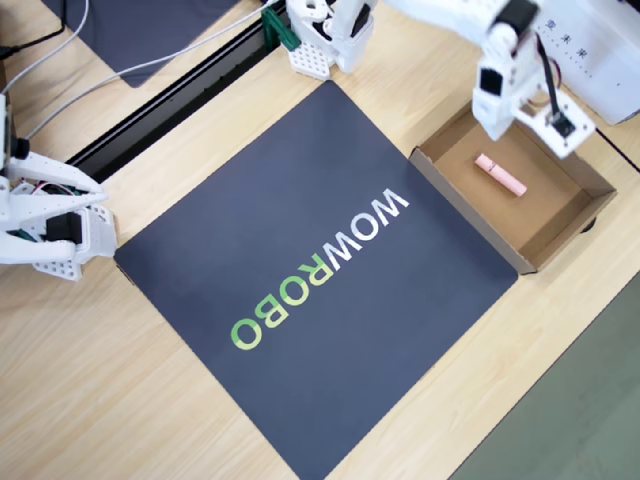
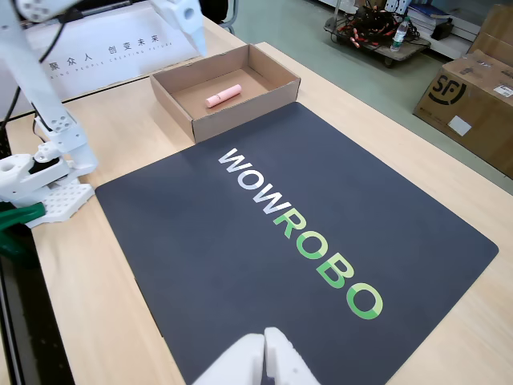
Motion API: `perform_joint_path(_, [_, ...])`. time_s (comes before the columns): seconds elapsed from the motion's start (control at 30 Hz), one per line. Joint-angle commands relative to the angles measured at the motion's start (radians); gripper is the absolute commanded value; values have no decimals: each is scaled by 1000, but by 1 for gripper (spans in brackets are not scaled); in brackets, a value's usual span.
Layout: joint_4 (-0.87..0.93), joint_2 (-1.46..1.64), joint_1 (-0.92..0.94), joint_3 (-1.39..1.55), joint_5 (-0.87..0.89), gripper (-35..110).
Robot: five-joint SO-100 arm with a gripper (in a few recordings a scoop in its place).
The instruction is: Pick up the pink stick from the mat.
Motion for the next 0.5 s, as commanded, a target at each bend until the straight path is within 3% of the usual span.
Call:
perform_joint_path(0.0, [14, 204, 0, 77, 6, 0])
perform_joint_path(0.47, [-61, 732, 57, 534, 0, 0])
